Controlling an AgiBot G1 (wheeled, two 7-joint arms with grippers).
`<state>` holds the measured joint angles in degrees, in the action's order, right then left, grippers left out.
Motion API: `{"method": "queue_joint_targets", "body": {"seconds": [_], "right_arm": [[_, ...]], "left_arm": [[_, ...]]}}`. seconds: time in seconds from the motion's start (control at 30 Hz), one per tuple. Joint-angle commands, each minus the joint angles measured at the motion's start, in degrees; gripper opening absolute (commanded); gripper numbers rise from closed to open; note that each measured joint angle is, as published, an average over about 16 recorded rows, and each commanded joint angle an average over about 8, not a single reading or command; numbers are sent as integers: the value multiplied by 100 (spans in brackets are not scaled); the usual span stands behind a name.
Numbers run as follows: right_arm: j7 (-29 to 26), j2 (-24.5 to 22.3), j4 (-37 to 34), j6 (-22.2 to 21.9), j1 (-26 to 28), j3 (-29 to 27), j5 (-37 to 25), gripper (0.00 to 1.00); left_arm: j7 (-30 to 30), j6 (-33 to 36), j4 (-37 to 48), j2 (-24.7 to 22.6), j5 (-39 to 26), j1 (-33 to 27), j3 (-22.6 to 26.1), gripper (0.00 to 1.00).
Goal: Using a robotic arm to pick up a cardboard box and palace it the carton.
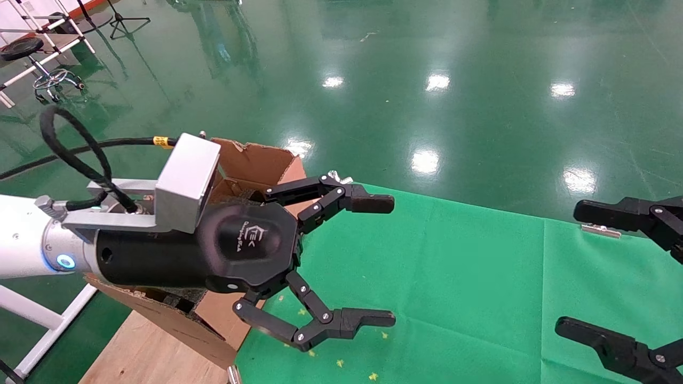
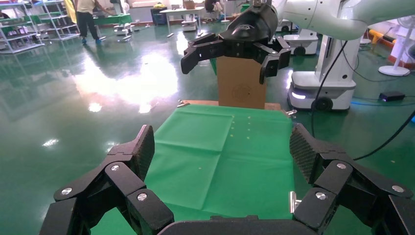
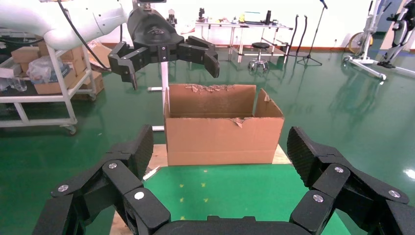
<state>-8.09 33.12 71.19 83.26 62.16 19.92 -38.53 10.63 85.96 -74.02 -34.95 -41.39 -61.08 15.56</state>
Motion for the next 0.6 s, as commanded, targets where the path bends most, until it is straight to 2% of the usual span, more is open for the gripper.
{"method": "queue_joint_targets", "body": {"seconds": [0.03,0.6], "right_arm": [[0,0,0,0,0,0,0,100],[0,0,0,0,0,0,0,100]], "left_arm": [[4,-7,12,-1,-12,-12,12,100],[14,-30,51,-7,-49,-51,50,100]]}}
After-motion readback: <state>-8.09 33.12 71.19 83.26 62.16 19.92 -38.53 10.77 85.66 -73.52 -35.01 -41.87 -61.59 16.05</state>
